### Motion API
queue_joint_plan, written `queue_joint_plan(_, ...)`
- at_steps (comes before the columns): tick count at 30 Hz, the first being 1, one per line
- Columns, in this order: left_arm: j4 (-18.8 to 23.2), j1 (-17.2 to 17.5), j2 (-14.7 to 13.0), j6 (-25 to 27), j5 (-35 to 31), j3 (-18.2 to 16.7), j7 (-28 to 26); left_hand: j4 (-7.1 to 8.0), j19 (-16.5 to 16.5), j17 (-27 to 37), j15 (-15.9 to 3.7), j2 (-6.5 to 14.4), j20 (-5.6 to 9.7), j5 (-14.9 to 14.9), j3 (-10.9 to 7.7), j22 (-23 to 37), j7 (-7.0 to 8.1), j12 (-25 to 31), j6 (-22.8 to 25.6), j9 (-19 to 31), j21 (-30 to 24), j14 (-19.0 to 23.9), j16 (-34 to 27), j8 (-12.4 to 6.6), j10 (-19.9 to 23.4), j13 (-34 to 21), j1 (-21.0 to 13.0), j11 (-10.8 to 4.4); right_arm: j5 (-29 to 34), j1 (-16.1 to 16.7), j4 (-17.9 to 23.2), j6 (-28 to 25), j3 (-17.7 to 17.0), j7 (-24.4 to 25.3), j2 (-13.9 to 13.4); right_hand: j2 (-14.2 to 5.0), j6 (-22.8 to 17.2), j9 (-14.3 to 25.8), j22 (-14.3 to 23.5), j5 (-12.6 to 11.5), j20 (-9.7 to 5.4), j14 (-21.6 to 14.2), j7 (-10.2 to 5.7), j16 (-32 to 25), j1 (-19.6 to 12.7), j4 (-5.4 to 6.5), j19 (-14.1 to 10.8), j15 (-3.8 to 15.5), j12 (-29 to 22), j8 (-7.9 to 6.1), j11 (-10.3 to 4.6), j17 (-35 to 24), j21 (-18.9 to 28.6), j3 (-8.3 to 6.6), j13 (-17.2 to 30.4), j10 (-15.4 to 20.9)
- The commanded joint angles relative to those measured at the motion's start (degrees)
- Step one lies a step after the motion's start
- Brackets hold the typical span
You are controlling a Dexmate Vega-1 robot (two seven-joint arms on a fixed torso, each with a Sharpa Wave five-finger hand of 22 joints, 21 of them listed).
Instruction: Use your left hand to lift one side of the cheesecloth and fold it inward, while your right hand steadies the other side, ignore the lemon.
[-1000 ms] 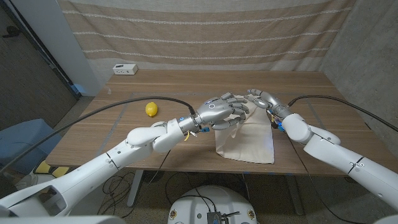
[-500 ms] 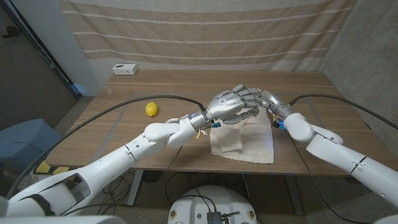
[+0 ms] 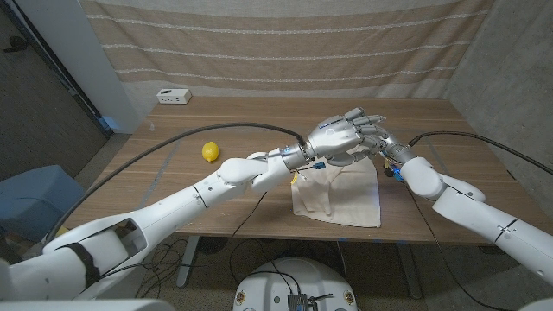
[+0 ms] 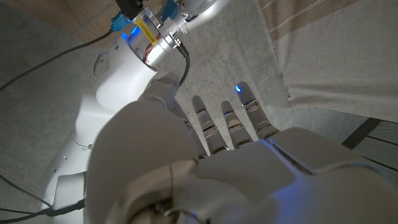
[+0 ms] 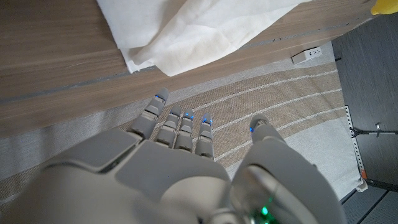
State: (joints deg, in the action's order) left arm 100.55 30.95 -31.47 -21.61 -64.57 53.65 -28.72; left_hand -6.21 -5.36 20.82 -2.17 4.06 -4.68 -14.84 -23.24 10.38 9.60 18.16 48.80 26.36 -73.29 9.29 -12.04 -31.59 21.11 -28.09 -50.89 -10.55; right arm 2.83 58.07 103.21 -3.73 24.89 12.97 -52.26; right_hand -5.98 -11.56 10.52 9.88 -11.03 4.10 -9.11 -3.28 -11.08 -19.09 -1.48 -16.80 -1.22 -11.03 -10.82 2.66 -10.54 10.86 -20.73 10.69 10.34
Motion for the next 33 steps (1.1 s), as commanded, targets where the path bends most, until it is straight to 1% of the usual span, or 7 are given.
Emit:
queue_joint_plan(1,9.89,-1.26,-2.75,3.26,9.25,-1.92,40.65,3.75,-3.82,-1.25,-2.44,-0.61,-1.57,0.5,2.84,0.21,-2.72,-1.98,-6.93,-5.61,1.7,-2.28,0.39,6.6,-2.69,1.59,7.31,1.62,-0.17,0.58,-0.17,-0.33,-0.52,0.09,-0.14,0.04,-0.09,0.12,-0.07,-0.31,0.28,-0.42,-0.32,0.0,0.34,-0.42,0.08,0.03,-0.01,-0.07,-0.12,-0.1,0.31,-0.01,0.1,0.09)
queue_joint_plan(5,11.89,-0.87,-3.81,4.39,13.63,-3.79,47.15,4.99,-6.99,-2.16,-0.87,-1.12,-3.14,1.04,4.18,0.27,-3.1,-3.29,-10.13,-8.44,3.25,-4.93,0.83,10.59,-5.45,2.48,11.42,3.27,0.0,0.37,0.32,-1.37,-0.25,0.1,0.27,0.0,-0.11,0.13,-0.06,-0.31,0.22,-0.41,-0.24,0.0,0.41,-0.39,0.06,0.0,-0.02,-0.08,-0.06,-0.12,0.31,0.0,0.1,0.11)
queue_joint_plan(9,14.29,-0.8,-5.2,5.18,16.66,-4.96,53.55,4.72,-9.93,-3.01,0.49,-2.8,-4.24,1.47,5.22,0.27,-2.65,-4.02,-11.34,-10.14,4.73,-7.43,1.23,12.72,-7.25,3.04,13.2,4.4,0.27,0.18,0.85,-2.26,0.1,0.33,0.79,-0.03,-0.13,0.12,-0.06,-0.3,0.16,-0.44,-0.21,-0.02,0.5,-0.37,0.08,0.01,-0.04,-0.09,-0.08,-0.14,0.29,0.01,0.1,0.16)
queue_joint_plan(19,18.67,0.54,-9.03,3.12,16.27,-7.67,57.45,3.34,-10.84,-4.28,1.6,-4.95,-4.99,1.6,6.0,0.27,-1.25,-4.92,-14.35,-11.72,5.8,-8.65,0.87,15.5,-9.42,3.74,13.5,5.0,0.34,-0.04,2.99,-5.24,0.27,1.52,2.17,0.4,0.11,0.12,-0.06,-0.19,0.57,0.21,-0.44,0.16,1.11,-0.3,0.9,-0.09,0.17,0.0,-0.22,-0.21,-0.03,0.42,0.1,-0.43)
queue_joint_plan(27,19.82,0.89,-10.6,1.19,17.84,-8.84,61.67,2.13,-11.33,-5.2,2.01,-5.93,-5.45,1.56,6.16,0.16,-0.2,-5.38,-15.85,-12.44,6.61,-9.68,1.03,16.9,-10.6,4.18,12.75,5.05,-0.27,2.18,6.97,-7.14,-2.79,4.98,1.85,1.57,0.45,0.11,-0.05,-0.19,4.16,0.51,-0.84,0.14,1.78,-0.61,1.39,-0.23,0.2,0.06,-0.33,-0.15,-0.02,1.16,0.11,-0.83)
queue_joint_plan(30,19.91,0.86,-10.8,1.04,18.69,-9.23,63.47,2.03,-11.65,-5.41,2.02,-6.01,-5.58,1.54,6.27,0.15,0.09,-5.44,-15.74,-12.61,6.9,-10.0,1.02,17.06,-10.83,4.31,12.84,5.05,0.59,2.65,8.24,-8.66,-2.74,6.0,1.98,1.42,0.44,0.12,-0.04,-0.24,3.7,0.34,-0.89,0.05,1.88,-0.56,1.1,-0.22,0.13,0.04,-0.37,-0.17,0.11,1.13,0.11,-0.72)
queue_joint_plan(33,19.66,0.47,-10.89,0.6,20.08,-9.57,65.07,3.11,-12.77,-5.54,2.32,-4.04,-6.2,1.44,6.1,0.22,-0.19,-5.61,-15.75,-12.92,7.57,-11.07,0.95,17.51,-11.5,4.58,14.18,5.97,1.38,2.97,9.04,-9.87,-2.33,6.58,2.17,1.07,0.28,0.12,-0.04,-0.31,3.0,-0.01,-0.68,-0.11,1.9,-0.51,0.86,-0.21,0.01,-0.04,-0.36,-0.18,0.2,0.99,0.11,-0.44)
